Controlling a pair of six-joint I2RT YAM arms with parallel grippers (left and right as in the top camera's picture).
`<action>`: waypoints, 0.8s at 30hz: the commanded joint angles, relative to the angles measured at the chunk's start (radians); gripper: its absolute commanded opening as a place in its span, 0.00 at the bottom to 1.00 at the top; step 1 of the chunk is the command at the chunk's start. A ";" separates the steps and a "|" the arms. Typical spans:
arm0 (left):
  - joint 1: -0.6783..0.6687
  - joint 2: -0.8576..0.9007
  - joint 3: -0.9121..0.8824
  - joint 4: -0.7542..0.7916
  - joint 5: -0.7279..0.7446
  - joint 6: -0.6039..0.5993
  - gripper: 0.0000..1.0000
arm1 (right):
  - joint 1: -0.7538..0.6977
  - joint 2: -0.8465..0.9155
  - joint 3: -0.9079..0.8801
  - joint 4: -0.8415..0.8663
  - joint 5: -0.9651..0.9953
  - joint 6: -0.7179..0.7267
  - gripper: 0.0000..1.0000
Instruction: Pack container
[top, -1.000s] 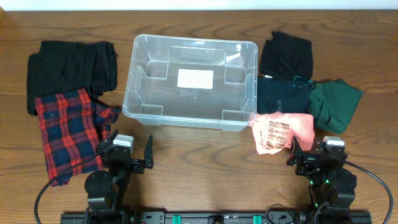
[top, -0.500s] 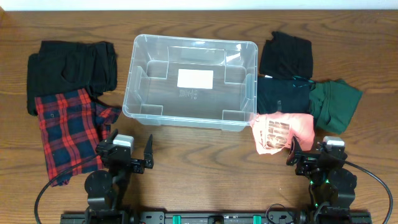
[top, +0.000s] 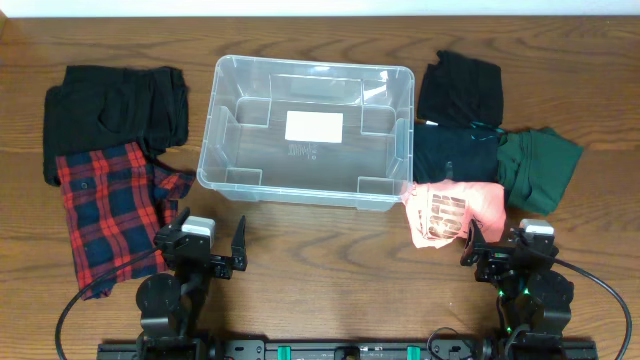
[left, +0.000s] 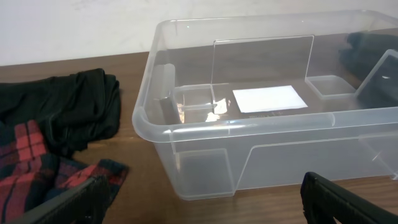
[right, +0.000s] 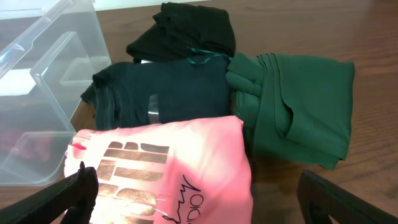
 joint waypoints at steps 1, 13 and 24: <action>-0.004 0.001 -0.025 -0.001 0.006 0.010 0.98 | -0.005 -0.007 -0.003 0.001 0.010 0.009 0.99; -0.003 0.053 0.000 0.024 0.005 -0.288 0.98 | -0.005 -0.007 -0.003 0.001 0.010 0.009 0.99; -0.003 0.081 0.253 0.076 -0.111 -0.653 0.98 | -0.005 -0.007 -0.003 0.001 0.010 0.009 0.99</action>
